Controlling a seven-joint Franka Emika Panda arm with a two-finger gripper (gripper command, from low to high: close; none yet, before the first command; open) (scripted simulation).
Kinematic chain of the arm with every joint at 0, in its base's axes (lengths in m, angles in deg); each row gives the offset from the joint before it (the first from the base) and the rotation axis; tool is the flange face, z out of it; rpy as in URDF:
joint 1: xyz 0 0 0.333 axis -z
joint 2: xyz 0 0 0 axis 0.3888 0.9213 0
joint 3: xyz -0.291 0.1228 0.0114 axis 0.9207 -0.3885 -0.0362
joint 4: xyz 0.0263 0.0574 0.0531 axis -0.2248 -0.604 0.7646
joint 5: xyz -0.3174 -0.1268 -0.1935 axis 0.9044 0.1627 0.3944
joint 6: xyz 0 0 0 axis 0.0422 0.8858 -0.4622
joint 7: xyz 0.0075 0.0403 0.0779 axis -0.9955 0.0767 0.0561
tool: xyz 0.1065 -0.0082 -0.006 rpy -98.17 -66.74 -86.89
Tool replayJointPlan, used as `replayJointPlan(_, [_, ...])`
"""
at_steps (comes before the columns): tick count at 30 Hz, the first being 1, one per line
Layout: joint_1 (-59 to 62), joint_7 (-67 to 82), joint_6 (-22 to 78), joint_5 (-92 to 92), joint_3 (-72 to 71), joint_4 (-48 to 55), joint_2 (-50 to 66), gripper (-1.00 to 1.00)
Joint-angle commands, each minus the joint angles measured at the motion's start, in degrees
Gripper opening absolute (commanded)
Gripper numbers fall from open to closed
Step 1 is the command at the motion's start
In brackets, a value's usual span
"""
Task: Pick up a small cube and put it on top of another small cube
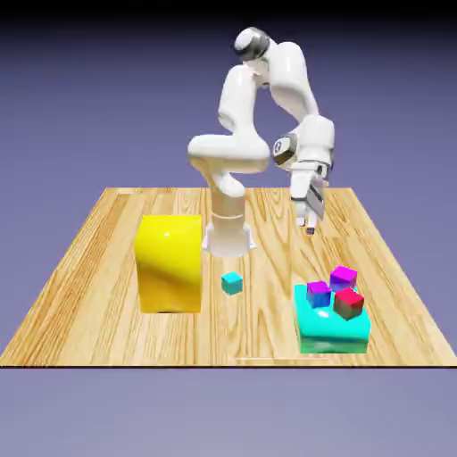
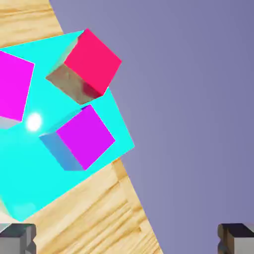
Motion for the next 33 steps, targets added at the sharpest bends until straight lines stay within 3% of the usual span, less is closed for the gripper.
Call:
replayJointPlan(1, [0.5,1.1,0.3,-0.5,-2.1,-0.2,-0.4,0.00])
replayJointPlan(33, [17.6,31.0,8.3,-13.5,-64.2,-7.2,-11.7,0.00])
